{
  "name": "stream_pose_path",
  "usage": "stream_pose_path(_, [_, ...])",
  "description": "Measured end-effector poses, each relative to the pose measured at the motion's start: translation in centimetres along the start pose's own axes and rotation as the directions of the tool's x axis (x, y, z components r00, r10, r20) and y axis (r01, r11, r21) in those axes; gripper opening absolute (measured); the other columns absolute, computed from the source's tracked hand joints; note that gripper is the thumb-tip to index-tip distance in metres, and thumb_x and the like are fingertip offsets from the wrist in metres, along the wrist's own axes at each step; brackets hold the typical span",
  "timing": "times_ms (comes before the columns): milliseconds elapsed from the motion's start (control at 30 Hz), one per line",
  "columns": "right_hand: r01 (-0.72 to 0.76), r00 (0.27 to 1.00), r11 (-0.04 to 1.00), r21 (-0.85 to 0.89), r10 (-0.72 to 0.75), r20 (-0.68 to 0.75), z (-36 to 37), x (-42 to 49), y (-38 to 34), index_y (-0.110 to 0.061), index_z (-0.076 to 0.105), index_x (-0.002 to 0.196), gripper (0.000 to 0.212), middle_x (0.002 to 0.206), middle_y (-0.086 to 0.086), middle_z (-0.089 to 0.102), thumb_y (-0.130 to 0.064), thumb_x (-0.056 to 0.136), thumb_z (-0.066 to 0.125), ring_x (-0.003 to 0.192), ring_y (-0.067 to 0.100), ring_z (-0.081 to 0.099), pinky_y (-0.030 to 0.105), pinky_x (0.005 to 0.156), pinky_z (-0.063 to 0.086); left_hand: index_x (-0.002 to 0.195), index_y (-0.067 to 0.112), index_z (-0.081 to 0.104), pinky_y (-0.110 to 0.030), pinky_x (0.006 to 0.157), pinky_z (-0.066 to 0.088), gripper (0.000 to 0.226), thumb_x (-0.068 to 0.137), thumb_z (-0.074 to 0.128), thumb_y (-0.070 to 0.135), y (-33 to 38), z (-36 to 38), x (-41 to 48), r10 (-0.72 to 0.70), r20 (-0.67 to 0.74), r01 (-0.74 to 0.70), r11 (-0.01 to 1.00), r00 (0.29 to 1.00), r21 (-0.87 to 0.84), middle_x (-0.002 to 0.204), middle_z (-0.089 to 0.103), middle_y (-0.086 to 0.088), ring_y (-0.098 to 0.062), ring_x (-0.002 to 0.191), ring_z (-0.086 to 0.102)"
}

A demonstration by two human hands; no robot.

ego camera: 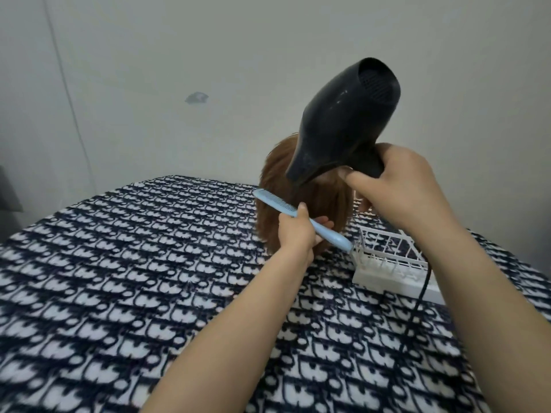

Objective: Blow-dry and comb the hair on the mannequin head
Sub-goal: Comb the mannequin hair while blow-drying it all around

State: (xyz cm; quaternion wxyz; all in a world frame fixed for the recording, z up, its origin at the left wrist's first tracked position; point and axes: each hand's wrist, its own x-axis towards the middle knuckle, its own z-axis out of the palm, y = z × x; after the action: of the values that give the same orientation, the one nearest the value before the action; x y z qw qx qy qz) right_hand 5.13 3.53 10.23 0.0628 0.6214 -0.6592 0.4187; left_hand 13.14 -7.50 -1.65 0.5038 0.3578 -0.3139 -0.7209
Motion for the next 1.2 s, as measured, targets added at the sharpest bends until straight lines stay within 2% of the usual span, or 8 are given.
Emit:
stream_pose_path(267, [-0.039, 0.988, 0.999, 0.006, 0.038, 0.149, 1.1, -0.7, 0.6, -0.022, 0.063, 0.083, 0.016, 0.057, -0.028, 0.065, -0.034, 0.088, 0.071, 0.04, 0.001, 0.062, 0.01, 0.036, 0.036, 0.14, 0.013, 0.034, -0.041, 0.058, 0.059, 0.044, 0.101, 0.047, 0.028, -3.2, -1.9, 1.3, -0.189, -0.079, 0.192, 0.981, 0.979, 0.028, 0.081, 0.068, -0.018, -0.03, 0.067, 0.071])
stream_pose_path(367, [-0.063, 0.982, 0.998, -0.003, 0.063, 0.177, 1.4, -1.0, 0.6, -0.02, 0.065, 0.087, 0.015, 0.057, -0.025, 0.066, -0.033, 0.089, 0.071, 0.039, 0.003, 0.062, 0.01, 0.035, 0.036, 0.142, 0.009, 0.032, -0.047, 0.066, 0.059, 0.047, 0.101, 0.045, 0.027, -4.1, -2.7, 1.6, -0.266, -0.083, 0.269, 0.963, 0.96, 0.03, 0.093, 0.067, -0.023, -0.034, 0.065, 0.068])
stream_pose_path(467, [-0.083, 0.975, 0.996, -0.012, 0.084, 0.204, 1.6, -1.2, 0.5, -0.018, 0.065, 0.088, 0.017, 0.056, -0.02, 0.068, -0.034, 0.089, 0.071, 0.04, 0.004, 0.063, 0.011, 0.036, 0.035, 0.145, 0.012, 0.027, -0.042, 0.057, 0.057, 0.048, 0.102, 0.043, 0.027, -4.6, -3.5, 1.5, -0.29, -0.104, 0.298, 0.953, 0.951, 0.065, 0.084, 0.066, -0.023, -0.032, 0.062, 0.067])
stream_pose_path(567, [-0.065, 0.981, 0.993, -0.097, 0.081, 0.177, 1.9, -1.4, 0.2, -0.018, 0.065, 0.087, 0.021, 0.052, -0.004, 0.066, -0.039, 0.088, 0.069, 0.041, 0.004, 0.063, 0.02, 0.04, 0.04, 0.148, 0.015, 0.025, -0.046, 0.058, 0.055, 0.049, 0.103, 0.042, 0.026, -4.3, -3.9, 2.0, -0.315, -0.125, 0.325, 0.944, 0.941, 0.065, 0.11, 0.064, -0.027, -0.035, 0.065, 0.065])
stream_pose_path(700, [-0.074, 0.979, 0.996, -0.049, 0.082, 0.189, 2.2, -1.4, 0.0, -0.017, 0.064, 0.085, 0.021, 0.05, -0.007, 0.066, -0.037, 0.089, 0.07, 0.04, 0.004, 0.063, 0.017, 0.039, 0.039, 0.147, 0.02, 0.033, -0.051, 0.068, 0.052, 0.045, 0.103, 0.041, 0.024, -3.5, -4.2, 2.0, -0.368, -0.147, 0.38, 0.923, 0.918, 0.058, 0.125, 0.059, -0.025, -0.04, 0.073, 0.064])
stream_pose_path(867, [-0.107, 0.971, 0.994, 0.002, 0.104, 0.216, 2.9, -1.5, 0.0, -0.017, 0.061, 0.082, 0.022, 0.049, -0.011, 0.066, -0.035, 0.09, 0.07, 0.036, 0.004, 0.06, 0.012, 0.036, 0.037, 0.141, 0.019, 0.039, -0.045, 0.048, 0.054, 0.04, 0.102, 0.043, 0.027, -3.3, -4.4, 2.0, -0.395, -0.153, 0.41, 0.909, 0.906, 0.079, 0.091, 0.06, -0.016, -0.037, 0.06, 0.064])
stream_pose_path(1067, [-0.081, 0.974, 0.991, -0.108, 0.102, 0.204, 3.5, -1.7, 0.1, -0.019, 0.059, 0.082, 0.023, 0.061, -0.003, 0.068, -0.039, 0.09, 0.068, 0.043, 0.008, 0.064, 0.025, 0.043, 0.044, 0.11, 0.015, 0.049, -0.052, 0.077, 0.052, 0.014, 0.101, 0.046, 0.025, -1.9, -5.3, 1.3, -0.46, -0.197, 0.482, 0.872, 0.866, 0.082, 0.097, 0.054, -0.013, -0.043, 0.103, 0.063])
stream_pose_path(1200, [-0.047, 0.969, 0.983, -0.175, 0.088, 0.233, 3.7, -1.6, -0.3, -0.022, 0.055, 0.077, 0.025, 0.062, -0.006, 0.064, -0.04, 0.09, 0.067, 0.049, 0.01, 0.064, 0.026, 0.045, 0.038, 0.114, 0.02, 0.047, -0.054, 0.075, 0.051, 0.014, 0.103, 0.04, 0.023, -1.8, -5.9, 1.4, -0.442, -0.206, 0.468, 0.879, 0.873, 0.098, 0.1, 0.054, -0.014, -0.045, 0.093, 0.064])
